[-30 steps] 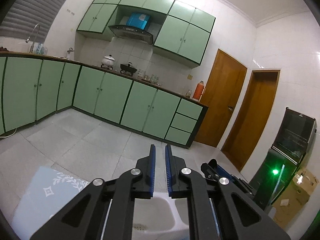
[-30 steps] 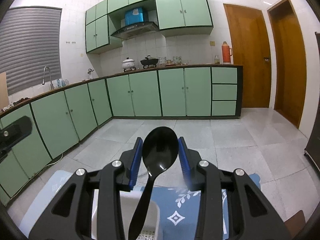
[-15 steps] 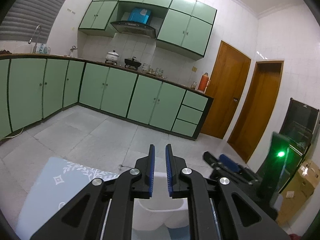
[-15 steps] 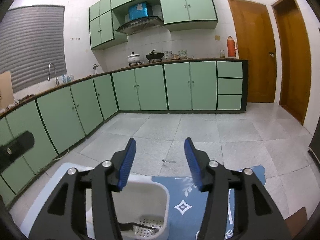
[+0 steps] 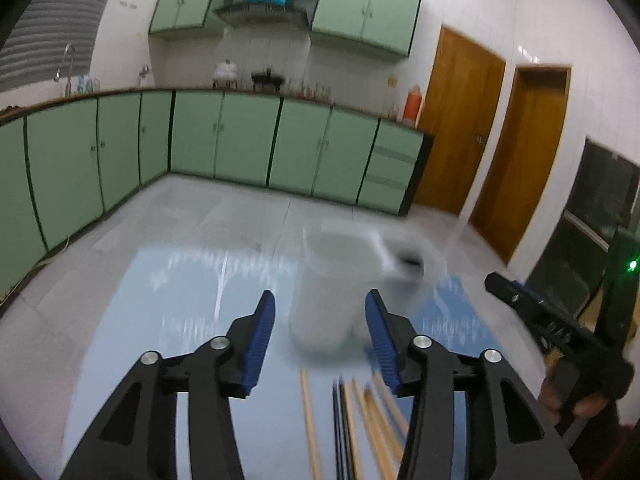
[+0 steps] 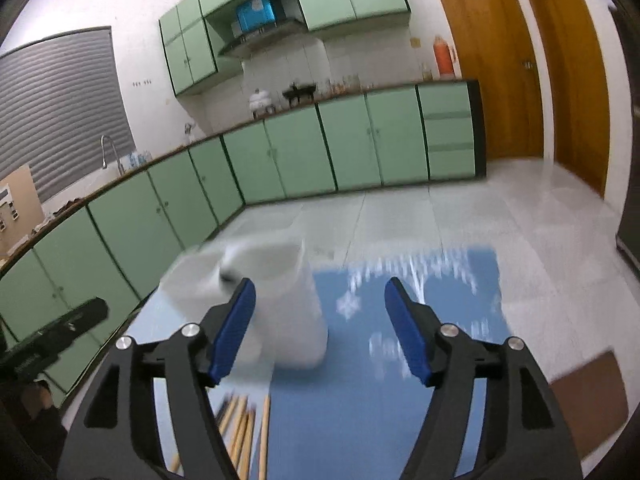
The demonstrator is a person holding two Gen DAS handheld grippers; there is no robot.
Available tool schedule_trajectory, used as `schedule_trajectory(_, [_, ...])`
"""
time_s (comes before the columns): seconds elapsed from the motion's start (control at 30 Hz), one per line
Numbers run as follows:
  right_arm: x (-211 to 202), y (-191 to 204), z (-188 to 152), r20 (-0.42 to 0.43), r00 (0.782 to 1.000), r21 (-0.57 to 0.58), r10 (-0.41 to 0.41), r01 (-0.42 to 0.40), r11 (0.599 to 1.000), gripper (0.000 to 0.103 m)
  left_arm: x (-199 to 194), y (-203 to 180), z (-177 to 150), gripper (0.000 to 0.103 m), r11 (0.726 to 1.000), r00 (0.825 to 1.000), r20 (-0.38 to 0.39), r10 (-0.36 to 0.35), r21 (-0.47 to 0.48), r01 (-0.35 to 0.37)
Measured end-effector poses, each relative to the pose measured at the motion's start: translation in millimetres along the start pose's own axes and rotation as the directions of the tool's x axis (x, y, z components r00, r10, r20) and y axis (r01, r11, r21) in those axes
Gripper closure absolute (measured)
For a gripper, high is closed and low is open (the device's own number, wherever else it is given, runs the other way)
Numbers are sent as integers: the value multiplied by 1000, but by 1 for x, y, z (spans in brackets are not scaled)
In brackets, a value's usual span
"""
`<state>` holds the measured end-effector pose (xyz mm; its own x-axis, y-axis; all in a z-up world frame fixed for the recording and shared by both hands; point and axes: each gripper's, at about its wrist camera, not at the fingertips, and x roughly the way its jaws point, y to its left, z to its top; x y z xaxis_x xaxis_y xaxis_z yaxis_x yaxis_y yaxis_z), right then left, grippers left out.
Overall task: Organize utensils
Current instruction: 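Withdraw both tools from the holder back over the chopsticks, then grasp a red-patterned chopstick with right tool while left tool grasps a red chopstick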
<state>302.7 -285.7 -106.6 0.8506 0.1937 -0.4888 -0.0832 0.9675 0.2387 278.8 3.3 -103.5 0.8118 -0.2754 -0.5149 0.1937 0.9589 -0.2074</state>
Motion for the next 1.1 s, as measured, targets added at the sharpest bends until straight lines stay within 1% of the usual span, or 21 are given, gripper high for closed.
schedule_trajectory(0.03, [-6,-2,-12,-32,999,8,3,-3,1000,36,-3,0,-13,54,1000,999,-41,2,4,-2])
schedule_trajectory(0.07, [-11,-2,-23,-59,998,13,1,0,1000,36,-5,-1,-21,54,1000,998,-63,4,7,-4])
schedule_trajectory(0.13, [-21,-2,-41,-98,995,14,-5,6,1000,36,-10,-1,-47,53,1000,991,-132,12,15,-10])
schedule_trajectory(0.17, [-29,-3,-55,-128,992,18,-12,15,1000,36,-13,-2,-57,53,1000,988,-151,13,16,-11])
schedule_trajectory(0.27, [-44,2,-84,-178,984,25,-16,21,999,36,-21,0,-85,53,1000,978,-207,31,9,-29])
schedule_trajectory(0.33, [-53,7,-99,-196,980,12,-20,23,1000,36,-27,0,-98,53,1000,973,-227,30,0,-31])
schedule_trajectory(0.43, [-69,15,-120,-203,979,-20,-28,24,1000,36,-36,-2,-110,53,999,971,-235,48,21,-44])
schedule_trajectory(0.57, [-85,24,-137,-210,977,-40,-27,19,999,37,-48,-2,-125,53,998,968,-243,57,20,-54])
schedule_trajectory(0.67, [-93,29,-146,-216,976,-59,-24,11,998,40,-56,-3,-137,53,997,965,-252,70,29,-65])
schedule_trajectory(0.87, [-104,42,-172,-255,966,-126,-30,-2,992,53,-70,0,-157,53,996,957,-275,92,38,-85])
schedule_trajectory(0.93, [-103,45,-178,-267,963,-140,-33,-5,990,60,-74,0,-162,53,995,957,-275,97,46,-88])
schedule_trajectory(1.07, [-97,50,-184,-287,958,-159,-30,-17,987,70,-80,-1,-167,53,995,955,-279,95,51,-84])
schedule_trajectory(1.1, [-97,51,-184,-288,957,-168,-28,-22,986,75,-80,-2,-169,53,995,954,-283,98,57,-85])
